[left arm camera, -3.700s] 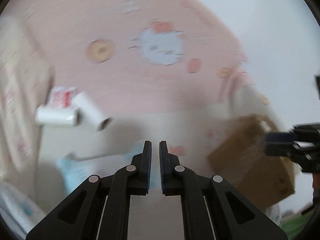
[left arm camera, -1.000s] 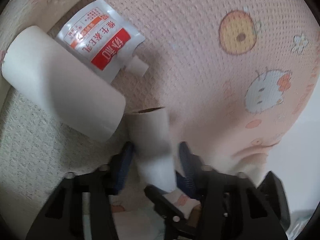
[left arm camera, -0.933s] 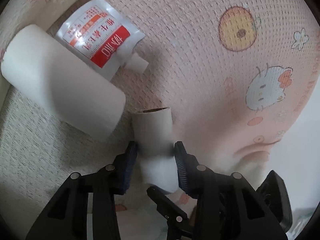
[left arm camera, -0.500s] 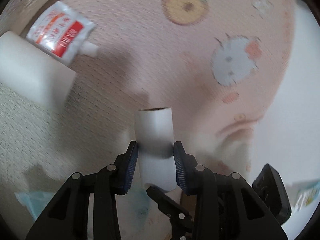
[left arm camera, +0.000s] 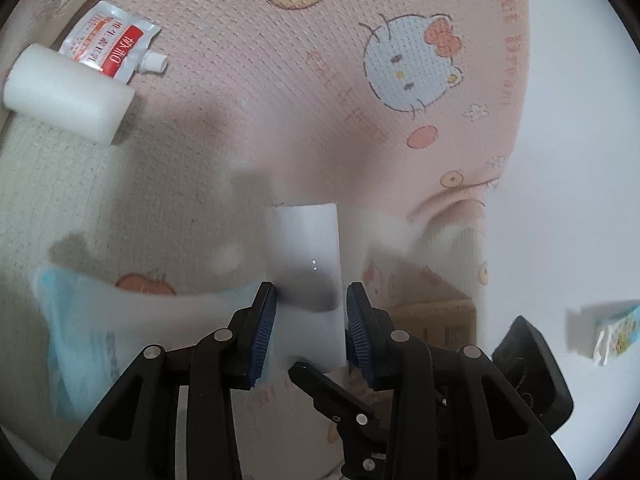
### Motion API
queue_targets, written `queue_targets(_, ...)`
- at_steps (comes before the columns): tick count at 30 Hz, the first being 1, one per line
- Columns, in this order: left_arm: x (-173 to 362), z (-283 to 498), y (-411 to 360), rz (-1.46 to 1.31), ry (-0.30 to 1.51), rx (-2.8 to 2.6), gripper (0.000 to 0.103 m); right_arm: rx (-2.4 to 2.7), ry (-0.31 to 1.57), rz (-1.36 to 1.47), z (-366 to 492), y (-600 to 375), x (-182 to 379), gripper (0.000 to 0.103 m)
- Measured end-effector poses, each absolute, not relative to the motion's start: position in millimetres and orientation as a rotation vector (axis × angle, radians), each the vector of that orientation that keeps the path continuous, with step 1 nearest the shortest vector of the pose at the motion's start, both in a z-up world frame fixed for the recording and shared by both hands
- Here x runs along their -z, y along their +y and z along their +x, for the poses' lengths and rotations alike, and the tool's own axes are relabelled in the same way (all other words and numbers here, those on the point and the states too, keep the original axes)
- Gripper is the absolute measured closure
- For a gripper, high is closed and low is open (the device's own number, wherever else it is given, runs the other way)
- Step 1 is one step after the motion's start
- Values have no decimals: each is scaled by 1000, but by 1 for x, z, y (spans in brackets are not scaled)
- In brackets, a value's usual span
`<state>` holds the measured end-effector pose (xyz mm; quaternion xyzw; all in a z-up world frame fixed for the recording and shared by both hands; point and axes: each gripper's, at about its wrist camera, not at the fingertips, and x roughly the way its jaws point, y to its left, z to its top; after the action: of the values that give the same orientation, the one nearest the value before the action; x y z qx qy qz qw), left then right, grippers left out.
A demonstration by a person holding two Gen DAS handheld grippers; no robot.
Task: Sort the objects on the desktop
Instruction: 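Carry the second white roll with the right gripper to the cardboard box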
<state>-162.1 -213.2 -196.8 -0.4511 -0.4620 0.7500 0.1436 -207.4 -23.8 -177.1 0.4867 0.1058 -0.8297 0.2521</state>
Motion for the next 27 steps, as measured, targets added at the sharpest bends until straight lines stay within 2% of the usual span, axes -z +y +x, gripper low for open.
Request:
queue_targets(6, 188, -150, -209, -1337, -1260, -2198, 63, 2270, 179, 1319, -193, -25, 181, 68)
queue_targets(11, 191, -145, -210, -1406, -1241, -2229, 63, 2255, 183, 1337, -175, -22, 181, 68)
queue_targets(18, 199, -147, -209, -1452, -1269, -2193, 45, 2252, 92, 1335, -158, -8, 182, 68)
queue_targets(23, 201, -151, -196, -1515, -1170, -2190, 42, 2229, 103, 1356, -145, -8, 187, 68)
queue_targets(27, 204, -155, -181, -1595, -1025, -2232, 42, 2223, 94, 1372, -147, -8, 192, 68)
